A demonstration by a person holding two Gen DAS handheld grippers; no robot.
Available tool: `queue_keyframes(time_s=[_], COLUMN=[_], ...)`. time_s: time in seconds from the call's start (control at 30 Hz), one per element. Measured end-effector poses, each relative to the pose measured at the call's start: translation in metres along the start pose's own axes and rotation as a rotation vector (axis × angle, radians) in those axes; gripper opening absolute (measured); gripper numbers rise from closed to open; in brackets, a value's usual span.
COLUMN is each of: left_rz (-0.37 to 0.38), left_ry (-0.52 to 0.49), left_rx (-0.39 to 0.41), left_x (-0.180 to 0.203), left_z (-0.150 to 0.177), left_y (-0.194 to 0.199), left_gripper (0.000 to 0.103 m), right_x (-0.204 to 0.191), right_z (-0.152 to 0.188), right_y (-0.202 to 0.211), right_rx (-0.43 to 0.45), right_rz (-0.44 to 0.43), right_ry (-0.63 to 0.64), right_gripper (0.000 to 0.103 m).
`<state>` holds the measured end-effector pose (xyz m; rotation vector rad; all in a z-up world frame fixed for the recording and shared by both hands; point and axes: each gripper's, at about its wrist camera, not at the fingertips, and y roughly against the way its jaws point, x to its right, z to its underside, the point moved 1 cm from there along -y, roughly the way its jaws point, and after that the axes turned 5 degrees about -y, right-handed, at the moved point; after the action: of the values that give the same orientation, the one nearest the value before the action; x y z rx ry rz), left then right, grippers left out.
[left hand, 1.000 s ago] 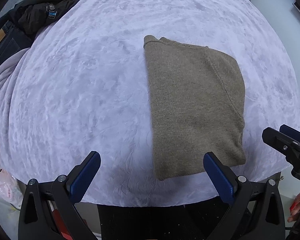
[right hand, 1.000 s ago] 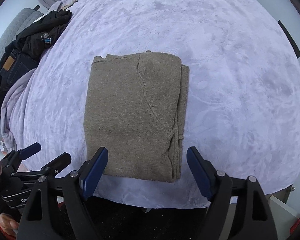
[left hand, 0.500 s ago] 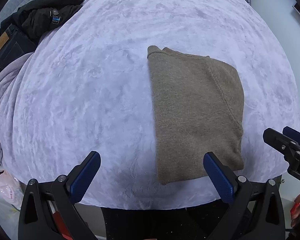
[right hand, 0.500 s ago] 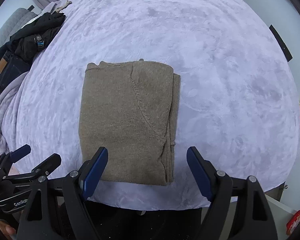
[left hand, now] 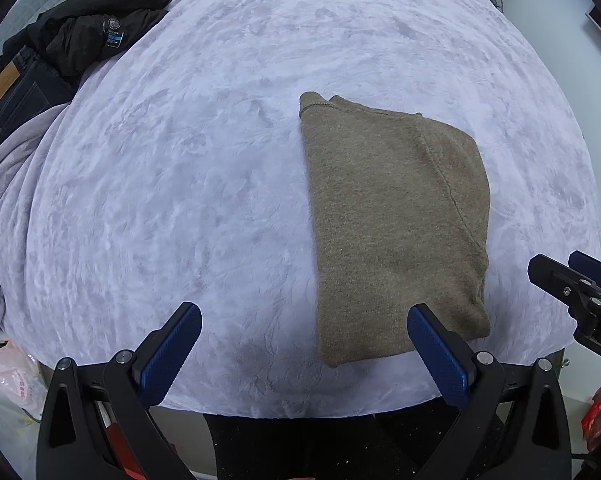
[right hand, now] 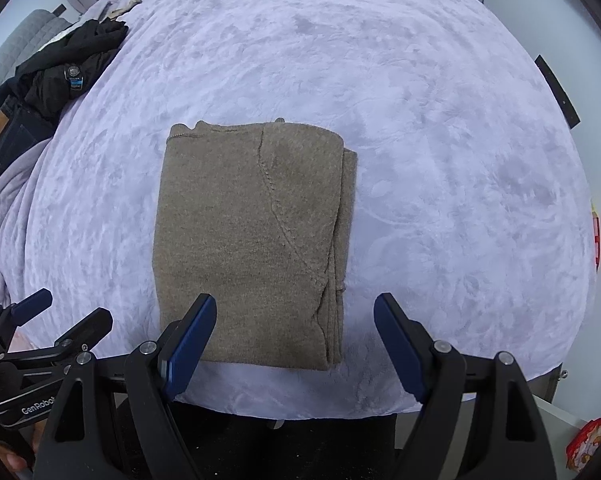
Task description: Fold small clothes
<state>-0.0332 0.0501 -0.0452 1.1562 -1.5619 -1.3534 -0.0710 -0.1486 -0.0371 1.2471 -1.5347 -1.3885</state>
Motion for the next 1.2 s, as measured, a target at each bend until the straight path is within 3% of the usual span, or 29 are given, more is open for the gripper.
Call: queue_keyframes(time_s=[1.2], left_rz=[-0.004], left_ry=[-0.001], left_rx=[0.001], left_x=[0.0023], left_z=[0.0017], left_y=[0.0017], left_gripper=[0.103], right_x=[0.0003], right_z=[0.0014], right_y=[-0.0007], right_rx=[-0.006], right_rz=[0.007], right_ry=[0.0], right_gripper=[0.083])
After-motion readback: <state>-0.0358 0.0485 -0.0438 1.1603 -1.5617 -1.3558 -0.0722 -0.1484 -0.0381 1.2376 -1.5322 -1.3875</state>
